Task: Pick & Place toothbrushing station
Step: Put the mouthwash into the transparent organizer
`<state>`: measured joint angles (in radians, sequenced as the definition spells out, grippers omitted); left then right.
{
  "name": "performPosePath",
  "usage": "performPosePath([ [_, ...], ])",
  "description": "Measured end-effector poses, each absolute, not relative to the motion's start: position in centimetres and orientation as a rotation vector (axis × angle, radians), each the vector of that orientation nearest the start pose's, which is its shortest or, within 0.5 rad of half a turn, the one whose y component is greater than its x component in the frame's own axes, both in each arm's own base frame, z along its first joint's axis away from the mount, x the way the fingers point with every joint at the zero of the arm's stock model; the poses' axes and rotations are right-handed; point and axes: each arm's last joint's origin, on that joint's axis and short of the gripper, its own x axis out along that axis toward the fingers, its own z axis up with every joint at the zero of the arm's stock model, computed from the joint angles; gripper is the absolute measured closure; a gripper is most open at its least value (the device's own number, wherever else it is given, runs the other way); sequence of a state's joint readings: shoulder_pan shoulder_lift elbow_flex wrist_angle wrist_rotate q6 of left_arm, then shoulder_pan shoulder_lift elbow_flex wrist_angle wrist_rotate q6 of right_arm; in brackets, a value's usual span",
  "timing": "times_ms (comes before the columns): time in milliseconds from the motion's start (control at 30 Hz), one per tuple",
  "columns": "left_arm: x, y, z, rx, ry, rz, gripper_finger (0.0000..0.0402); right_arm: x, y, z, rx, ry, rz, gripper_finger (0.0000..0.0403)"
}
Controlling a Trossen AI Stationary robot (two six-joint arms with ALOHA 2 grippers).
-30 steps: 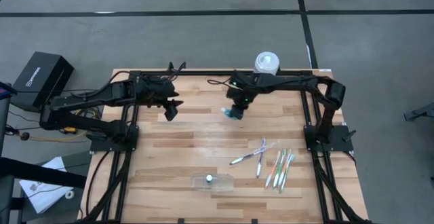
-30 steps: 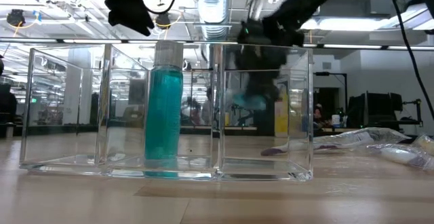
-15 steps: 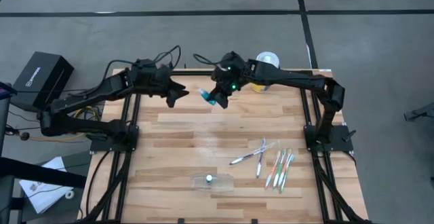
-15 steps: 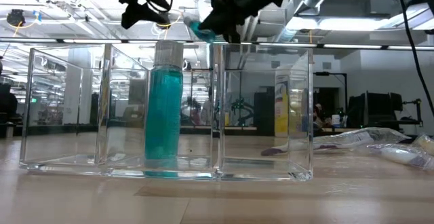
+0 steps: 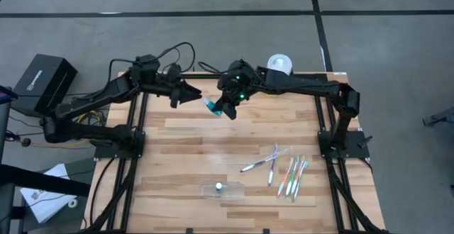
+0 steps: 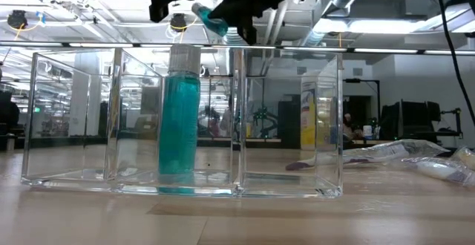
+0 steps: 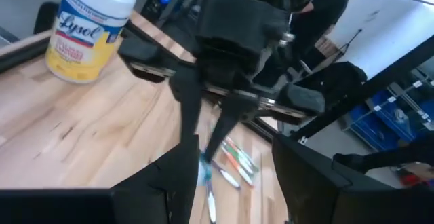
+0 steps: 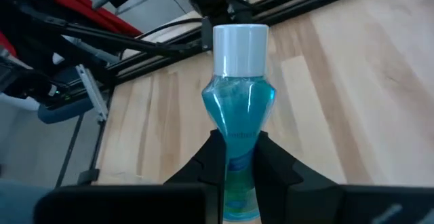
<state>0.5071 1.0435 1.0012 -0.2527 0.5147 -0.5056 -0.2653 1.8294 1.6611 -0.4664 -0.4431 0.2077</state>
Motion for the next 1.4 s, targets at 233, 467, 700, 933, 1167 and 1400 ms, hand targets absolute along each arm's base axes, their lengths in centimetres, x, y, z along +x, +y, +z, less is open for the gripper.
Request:
performPosePath([
  [233,20.4,11.1,34.7,-0.67,0.288,0.005,0.022,40.5,-9.2,34.3,0.38,0.567,0.124,0.0365],
  [467,20.4,11.4,34.7,-0.686,0.28,-0.02,0.022,40.4,-9.4,35.9,0.355,0.543,0.112,0.0365],
  [700,20.4,11.3,34.8,-0.691,0.274,-0.028,0.022,40.3,-9.3,35.9,0.348,0.547,0.116,0.0365],
  [933,20.6,11.5,34.7,-0.688,0.269,-0.01,0.022,40.3,-9.3,35.9,0.349,0.548,0.116,0.0365],
  [1167,21.5,12.0,34.0,-0.698,0.284,-0.022,0.022,40.3,-9.4,35.8,0.351,0.551,0.114,0.0365],
  [1400,21.9,12.2,33.9,-0.69,0.28,-0.03,0.0222,40.4,-9.4,35.8,0.36,0.549,0.111,0.0365],
])
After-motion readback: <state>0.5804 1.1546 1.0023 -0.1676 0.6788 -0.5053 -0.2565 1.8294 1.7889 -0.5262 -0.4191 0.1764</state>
